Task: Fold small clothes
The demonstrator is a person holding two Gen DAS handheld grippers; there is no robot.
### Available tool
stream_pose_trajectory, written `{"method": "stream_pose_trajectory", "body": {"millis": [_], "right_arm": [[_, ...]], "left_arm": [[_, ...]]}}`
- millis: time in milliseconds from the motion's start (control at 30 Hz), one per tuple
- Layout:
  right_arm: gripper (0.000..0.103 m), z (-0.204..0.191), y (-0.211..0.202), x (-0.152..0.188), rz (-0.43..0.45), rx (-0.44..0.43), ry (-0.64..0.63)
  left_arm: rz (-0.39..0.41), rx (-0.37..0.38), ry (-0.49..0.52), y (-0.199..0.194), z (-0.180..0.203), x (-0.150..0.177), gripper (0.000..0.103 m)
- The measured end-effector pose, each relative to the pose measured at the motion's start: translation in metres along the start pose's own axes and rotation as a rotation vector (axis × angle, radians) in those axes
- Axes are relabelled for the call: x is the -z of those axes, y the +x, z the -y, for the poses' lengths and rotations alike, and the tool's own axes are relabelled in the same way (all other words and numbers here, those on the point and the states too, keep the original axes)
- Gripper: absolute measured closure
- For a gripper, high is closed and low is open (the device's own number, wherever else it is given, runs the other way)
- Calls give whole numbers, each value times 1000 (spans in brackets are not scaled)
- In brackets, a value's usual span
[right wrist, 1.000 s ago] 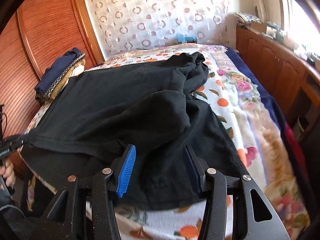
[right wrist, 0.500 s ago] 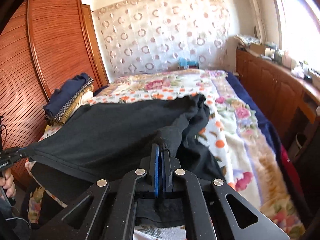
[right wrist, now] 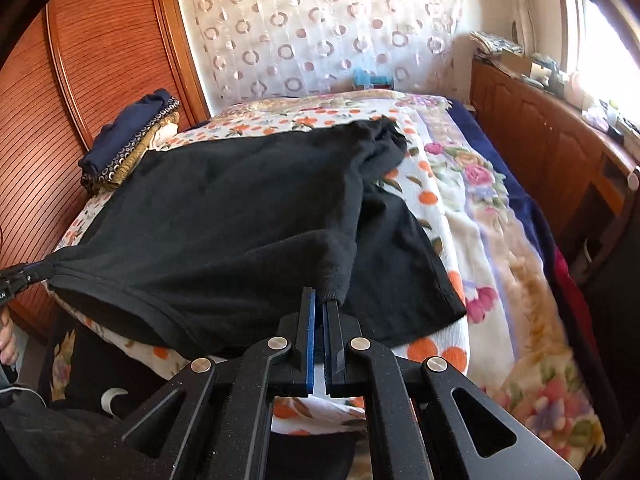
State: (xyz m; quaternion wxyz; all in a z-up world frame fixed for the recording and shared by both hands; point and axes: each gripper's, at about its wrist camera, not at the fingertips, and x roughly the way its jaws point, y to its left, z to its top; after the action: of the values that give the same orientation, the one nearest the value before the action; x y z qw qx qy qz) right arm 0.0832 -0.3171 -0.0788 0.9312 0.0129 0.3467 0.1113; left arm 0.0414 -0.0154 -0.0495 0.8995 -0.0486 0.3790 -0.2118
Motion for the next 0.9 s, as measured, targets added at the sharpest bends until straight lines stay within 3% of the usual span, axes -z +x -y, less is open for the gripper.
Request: {"method": "stream_pose_trajectory", "body": {"millis": [33,100,133,200,300,533,733,767,900], "right_arm": [[95,3,-2,-1,8,8,2],[86,6,-8,-2,28,11,-2],[80,3,-11,-2,38,29,-7],[53,2,-12,3,60,78,-27],[51,9,-14,6,78,71,-15],[52,30,28,8,-14,161,23],[82,26,47,2,-27,201,20],[92,25,48,1,-26,202,10],[96,28,26,4,-21,183,7]], "left_arm": [[11,-5,1,-2,-1,0,55],[30,-15,-4,-8,-5,-2,43],[37,-27,-6,-10,-6,-2,31],[61,-47,-11,-14,-12,-5,27],[51,-73,-18,-10,-20,-7,27],[9,-87,-53,13,-35,-4,27],[-9,-84,-61,21,-38,0,27],[-11,-84,-62,22,-38,1,27],[-12,-81,-64,23,-38,1,27]]}}
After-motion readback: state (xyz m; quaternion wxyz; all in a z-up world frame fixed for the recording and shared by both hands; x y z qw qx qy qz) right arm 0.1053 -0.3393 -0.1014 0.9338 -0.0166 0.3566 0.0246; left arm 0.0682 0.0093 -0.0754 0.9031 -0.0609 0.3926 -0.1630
